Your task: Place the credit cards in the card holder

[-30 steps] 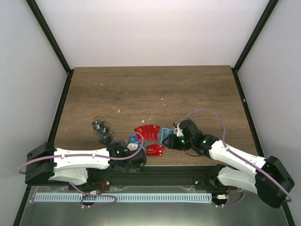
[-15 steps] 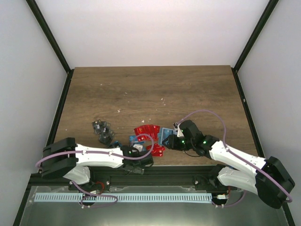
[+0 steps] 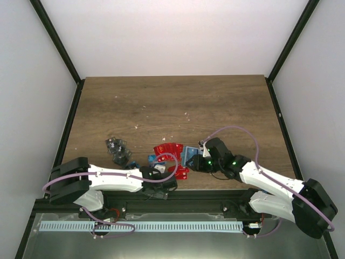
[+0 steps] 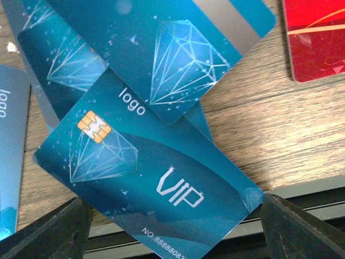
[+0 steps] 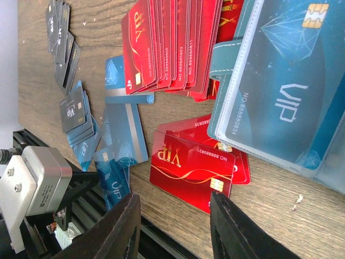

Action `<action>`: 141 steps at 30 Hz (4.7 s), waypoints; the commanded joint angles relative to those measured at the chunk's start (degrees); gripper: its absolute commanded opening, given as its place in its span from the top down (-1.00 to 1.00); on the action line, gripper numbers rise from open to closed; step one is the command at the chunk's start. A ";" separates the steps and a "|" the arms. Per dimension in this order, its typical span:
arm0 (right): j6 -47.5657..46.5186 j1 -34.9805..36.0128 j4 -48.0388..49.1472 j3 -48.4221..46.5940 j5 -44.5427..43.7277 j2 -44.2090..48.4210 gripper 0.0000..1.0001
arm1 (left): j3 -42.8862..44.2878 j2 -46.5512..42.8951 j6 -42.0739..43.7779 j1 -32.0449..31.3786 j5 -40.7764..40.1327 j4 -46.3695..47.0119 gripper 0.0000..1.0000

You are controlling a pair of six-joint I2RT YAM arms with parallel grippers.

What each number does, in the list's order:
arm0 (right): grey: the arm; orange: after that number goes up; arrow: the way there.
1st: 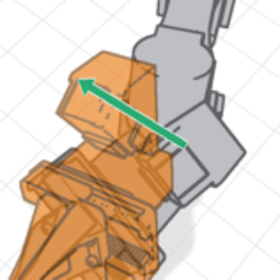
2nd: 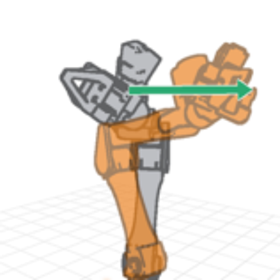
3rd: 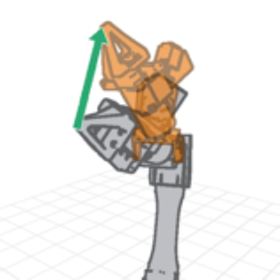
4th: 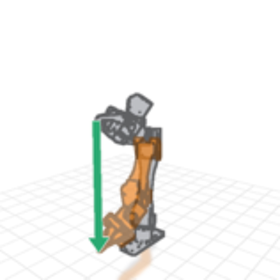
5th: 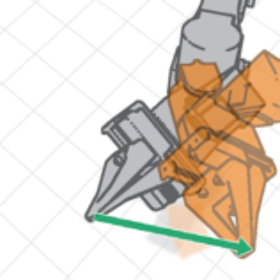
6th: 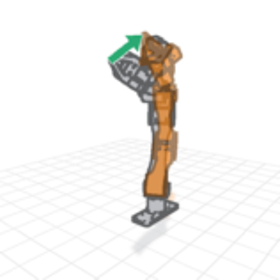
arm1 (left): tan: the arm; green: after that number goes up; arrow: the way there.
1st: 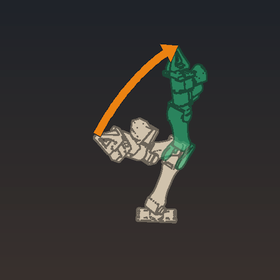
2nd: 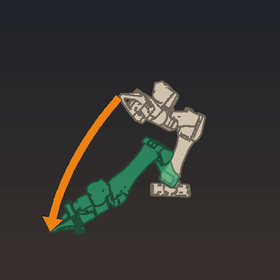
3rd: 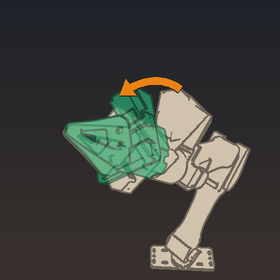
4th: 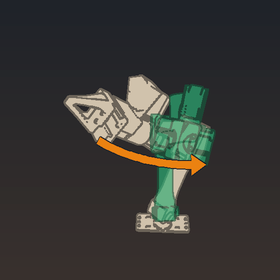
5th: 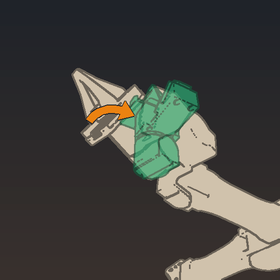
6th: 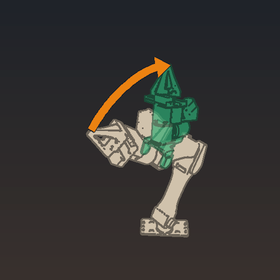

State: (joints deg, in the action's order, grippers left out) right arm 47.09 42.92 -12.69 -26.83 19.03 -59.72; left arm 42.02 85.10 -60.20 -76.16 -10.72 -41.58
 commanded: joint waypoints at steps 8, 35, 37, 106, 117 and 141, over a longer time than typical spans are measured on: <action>-0.92 0.59 1.76 0.71 0.98 -0.48 0.25 | 1.33 0.12 -0.70 0.01 -1.22 2.00 -1.00; -1.30 0.59 1.93 0.03 1.69 -1.27 0.25 | -2.81 0.25 -0.19 0.41 -0.69 3.09 -0.35; -1.15 0.57 2.13 0.03 1.89 -1.40 0.25 | -3.95 -1.80 -0.10 0.40 -0.17 3.08 -0.32; 1.07 0.67 3.27 0.68 3.02 -0.50 0.25 | -8.28 -6.56 -3.17 0.44 -2.98 0.60 -0.26; 1.48 0.68 3.96 0.40 4.00 -0.86 0.25 | -9.53 -14.30 -1.60 0.31 1.50 2.60 -0.25; 3.28 1.29 7.81 2.56 7.19 0.38 0.25 | -6.81 -13.96 -6.55 0.31 -0.48 -2.16 -0.78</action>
State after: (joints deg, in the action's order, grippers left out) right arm 50.22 43.55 -5.85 -24.38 25.89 -59.99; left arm 34.00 70.15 -64.27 -75.96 -9.63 -42.57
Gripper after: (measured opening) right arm 0.376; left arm 0.870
